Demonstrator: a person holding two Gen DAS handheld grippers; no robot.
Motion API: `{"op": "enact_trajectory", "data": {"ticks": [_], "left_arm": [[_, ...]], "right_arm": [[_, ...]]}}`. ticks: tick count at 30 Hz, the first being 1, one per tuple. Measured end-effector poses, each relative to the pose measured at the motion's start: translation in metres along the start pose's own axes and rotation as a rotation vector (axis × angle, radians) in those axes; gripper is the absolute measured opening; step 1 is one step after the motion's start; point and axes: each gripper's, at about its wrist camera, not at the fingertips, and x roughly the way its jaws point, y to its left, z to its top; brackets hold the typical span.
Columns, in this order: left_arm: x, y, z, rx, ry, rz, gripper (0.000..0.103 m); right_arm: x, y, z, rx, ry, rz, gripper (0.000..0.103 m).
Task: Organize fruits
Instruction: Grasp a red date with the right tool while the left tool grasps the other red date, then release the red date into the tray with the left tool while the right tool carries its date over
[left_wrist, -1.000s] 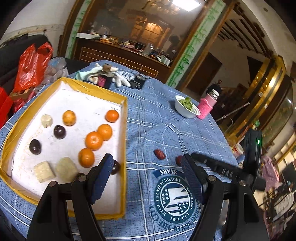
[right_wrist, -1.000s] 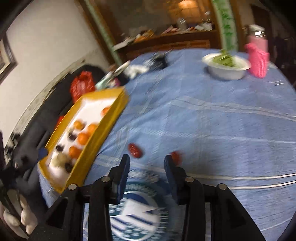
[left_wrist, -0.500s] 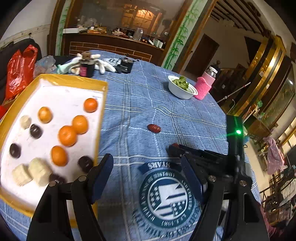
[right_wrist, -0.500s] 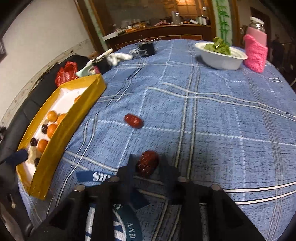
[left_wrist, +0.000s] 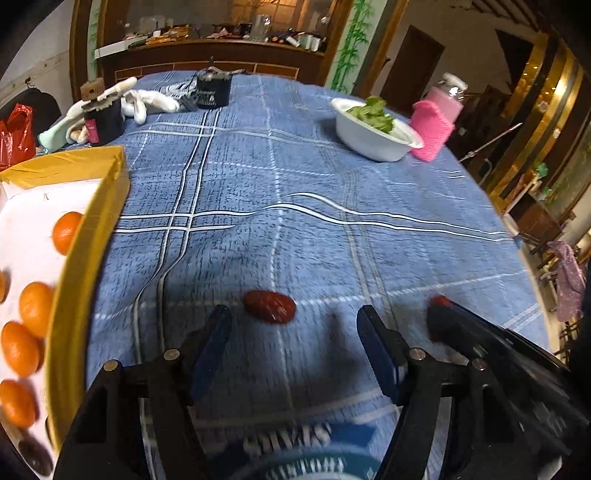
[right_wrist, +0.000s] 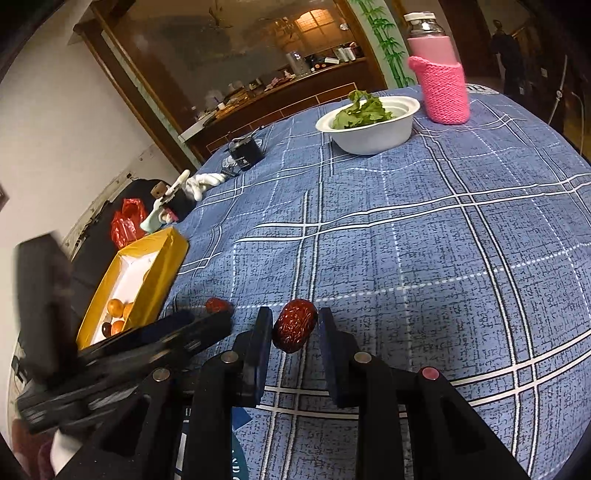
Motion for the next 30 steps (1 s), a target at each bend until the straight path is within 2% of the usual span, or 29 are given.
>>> {"op": "enact_trajectory", "data": {"ticks": [1,3,8,14,17,21,26,28,30], "left_arm": [[0.003,0.000,0.001,0.003,0.000,0.005,0.061],[0.005,-0.004,0.002,0.040,-0.015,0.070,0.029],[-0.008,0.004,-0.003,0.009,-0.036,0.049,0.029],[-0.073,0.031,-0.021,-0.094,-0.134,-0.011,0.029],[-0.117,0.059,-0.033,-0.147,-0.202,0.013,0.029],[-0.166,0.109,-0.049,-0.233,-0.278,0.097,0.029],[-0.187,0.158,-0.063,-0.321,-0.306,0.161,0.030],[-0.189,0.178,-0.072,-0.359,-0.303,0.160,0.030],[-0.190,0.195,-0.079,-0.401,-0.300,0.150,0.030]], "right_arm": [[-0.001,0.002,-0.001,-0.008,-0.002,-0.001,0.028],[-0.002,0.003,-0.001,-0.020,-0.008,-0.009,0.028],[0.001,0.002,-0.001,-0.029,-0.016,-0.033,0.028],[0.002,0.005,-0.003,-0.048,-0.024,-0.050,0.028],[0.001,0.007,-0.004,-0.055,-0.029,-0.050,0.028],[0.006,0.014,-0.008,-0.088,-0.024,-0.081,0.028],[0.010,0.036,-0.011,-0.160,-0.020,-0.153,0.028],[0.009,0.052,-0.013,-0.181,-0.007,-0.135,0.028],[0.007,0.085,-0.013,-0.226,0.001,-0.086,0.028]]}}
